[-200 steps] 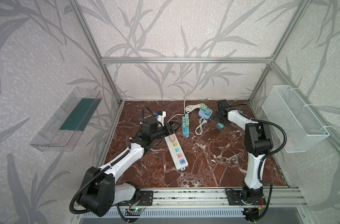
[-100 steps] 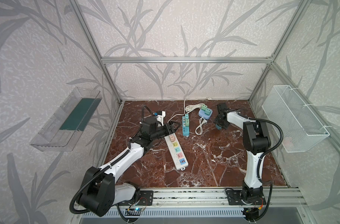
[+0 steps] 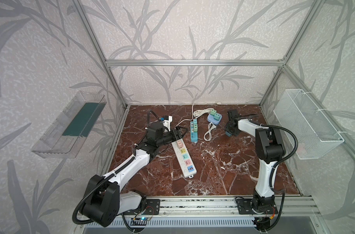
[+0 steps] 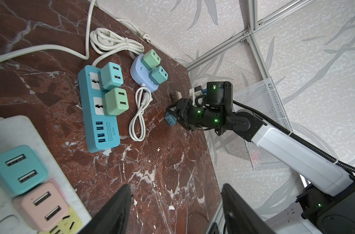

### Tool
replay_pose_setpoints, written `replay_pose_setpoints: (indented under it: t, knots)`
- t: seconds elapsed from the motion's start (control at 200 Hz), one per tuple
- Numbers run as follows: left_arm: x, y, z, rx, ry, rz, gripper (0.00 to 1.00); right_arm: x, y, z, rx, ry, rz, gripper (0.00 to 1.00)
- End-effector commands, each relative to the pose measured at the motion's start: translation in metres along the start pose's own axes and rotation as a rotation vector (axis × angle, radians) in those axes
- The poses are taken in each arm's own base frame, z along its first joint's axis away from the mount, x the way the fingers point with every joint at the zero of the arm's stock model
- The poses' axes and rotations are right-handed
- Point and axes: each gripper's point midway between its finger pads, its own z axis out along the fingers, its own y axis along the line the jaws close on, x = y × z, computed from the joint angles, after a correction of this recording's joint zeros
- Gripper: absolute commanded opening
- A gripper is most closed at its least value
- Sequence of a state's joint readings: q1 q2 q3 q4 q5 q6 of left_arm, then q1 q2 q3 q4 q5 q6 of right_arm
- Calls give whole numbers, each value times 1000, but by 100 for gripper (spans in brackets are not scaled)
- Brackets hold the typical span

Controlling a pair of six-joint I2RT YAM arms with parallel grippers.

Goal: Insert the plug
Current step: 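Lower and close the right gripper on the small teal adapter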

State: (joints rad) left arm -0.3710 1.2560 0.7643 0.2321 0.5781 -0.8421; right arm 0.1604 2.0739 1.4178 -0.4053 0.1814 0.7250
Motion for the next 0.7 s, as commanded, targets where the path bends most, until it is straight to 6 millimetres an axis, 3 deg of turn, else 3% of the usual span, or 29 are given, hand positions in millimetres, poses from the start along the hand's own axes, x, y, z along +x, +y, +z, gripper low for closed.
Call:
replay_pose_setpoints:
  t: [0.0,0.385,0.695]
  knots:
    - [-14,-21,-7,49,-39,24,71,14,-14,-6,31,50,-60,57]
    - [-14,-20,-6,48,-37,20,71,23,-16,-5,30,87,-143,60]
    - [-14,-18,-5,42,-36,22,71,23,-12,-10,3,84,-178,49]
